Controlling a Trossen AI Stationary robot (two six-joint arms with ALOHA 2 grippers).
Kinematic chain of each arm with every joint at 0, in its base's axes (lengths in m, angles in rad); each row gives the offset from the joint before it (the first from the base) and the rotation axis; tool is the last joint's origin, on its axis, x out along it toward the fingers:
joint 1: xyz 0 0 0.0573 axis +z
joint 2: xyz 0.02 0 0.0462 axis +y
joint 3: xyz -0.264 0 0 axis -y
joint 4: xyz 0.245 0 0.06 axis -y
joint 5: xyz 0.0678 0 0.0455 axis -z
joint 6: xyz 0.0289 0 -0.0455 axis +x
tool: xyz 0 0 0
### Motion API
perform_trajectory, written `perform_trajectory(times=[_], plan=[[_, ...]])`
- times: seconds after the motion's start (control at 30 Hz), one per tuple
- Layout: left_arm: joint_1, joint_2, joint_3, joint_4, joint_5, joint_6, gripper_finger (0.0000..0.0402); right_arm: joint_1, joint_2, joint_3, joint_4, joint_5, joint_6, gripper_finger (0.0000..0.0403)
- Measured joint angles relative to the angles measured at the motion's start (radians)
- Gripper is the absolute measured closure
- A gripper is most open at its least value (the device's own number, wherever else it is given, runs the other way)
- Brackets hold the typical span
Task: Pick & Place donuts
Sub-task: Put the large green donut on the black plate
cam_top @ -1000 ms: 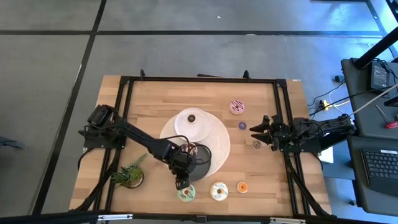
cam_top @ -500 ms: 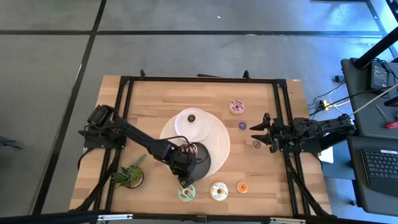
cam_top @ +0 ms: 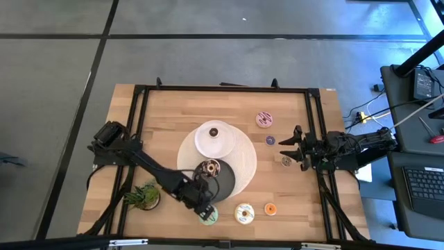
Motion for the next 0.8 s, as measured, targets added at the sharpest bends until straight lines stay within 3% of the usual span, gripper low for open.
perform_trajectory(times=[0.27,0.43,0.8], plan=[[-0.069,0.037,0.196,-0.142,-0.163,-0.082,0.0274,0.000,0.000,0.000,0.000,0.000,-0.018,0.0215],[-0.059,0.119,0.253,-0.339,-0.131,-0.091,0.0274,0.000,0.000,0.000,0.000,0.006,-0.041,0.0215],[-0.046,0.191,0.261,-0.269,-0.118,-0.076,0.0274,0.000,0.000,0.000,0.001,0.006,-0.014,0.0215]])
